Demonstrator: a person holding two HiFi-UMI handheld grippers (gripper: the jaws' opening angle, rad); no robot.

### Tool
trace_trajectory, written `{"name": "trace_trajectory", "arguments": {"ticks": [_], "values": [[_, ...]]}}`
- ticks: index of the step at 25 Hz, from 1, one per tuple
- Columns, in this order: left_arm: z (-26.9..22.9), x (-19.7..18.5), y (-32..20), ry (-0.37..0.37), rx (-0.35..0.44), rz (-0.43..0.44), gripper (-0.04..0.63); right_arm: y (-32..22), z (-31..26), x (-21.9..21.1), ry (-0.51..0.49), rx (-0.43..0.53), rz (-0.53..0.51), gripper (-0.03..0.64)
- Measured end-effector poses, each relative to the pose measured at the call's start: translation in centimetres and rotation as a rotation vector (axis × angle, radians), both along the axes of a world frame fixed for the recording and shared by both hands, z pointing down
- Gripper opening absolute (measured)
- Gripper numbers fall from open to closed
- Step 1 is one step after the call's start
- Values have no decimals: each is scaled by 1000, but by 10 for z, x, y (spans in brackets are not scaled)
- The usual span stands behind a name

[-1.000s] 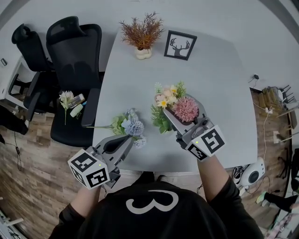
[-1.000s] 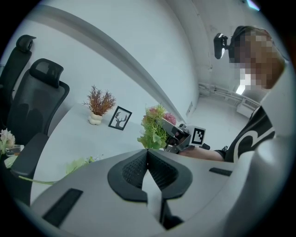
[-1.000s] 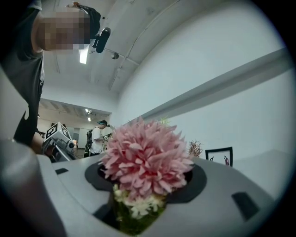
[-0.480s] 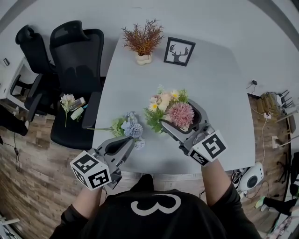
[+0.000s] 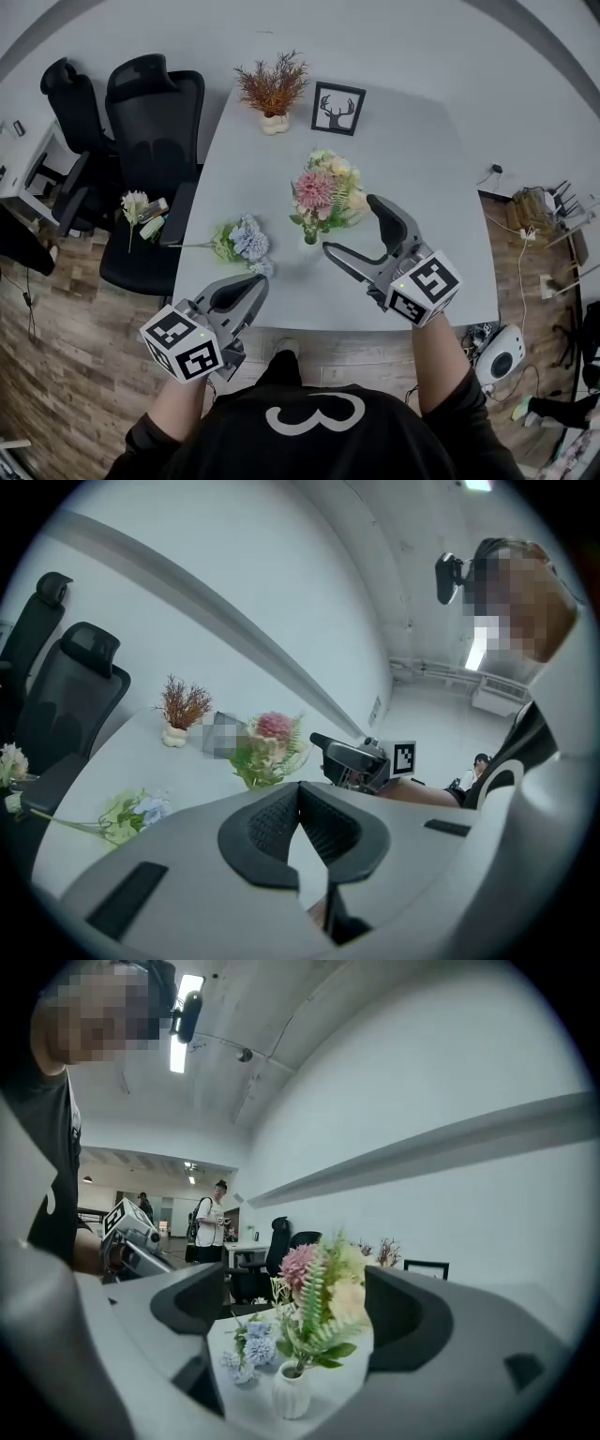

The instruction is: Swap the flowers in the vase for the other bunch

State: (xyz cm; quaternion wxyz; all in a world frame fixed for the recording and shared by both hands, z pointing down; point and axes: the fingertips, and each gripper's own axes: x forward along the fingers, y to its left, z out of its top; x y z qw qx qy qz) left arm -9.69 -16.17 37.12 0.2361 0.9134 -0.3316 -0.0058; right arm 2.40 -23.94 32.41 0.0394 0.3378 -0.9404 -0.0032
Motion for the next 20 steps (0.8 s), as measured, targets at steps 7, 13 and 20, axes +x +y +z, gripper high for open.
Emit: {"name": "trace_trajectory", "arguments": {"ticks": [7,13,20], "values": [[-26,33,66,32,61,-2,9,96,-16,17,-15,-7,-117,446],[-43,60,151,15,116,-14,9,215,-30,33,-123,-11,-196,152],[-64,91,239,37,151,11,9,323,-29,51,-218,-132,-222,8]]}}
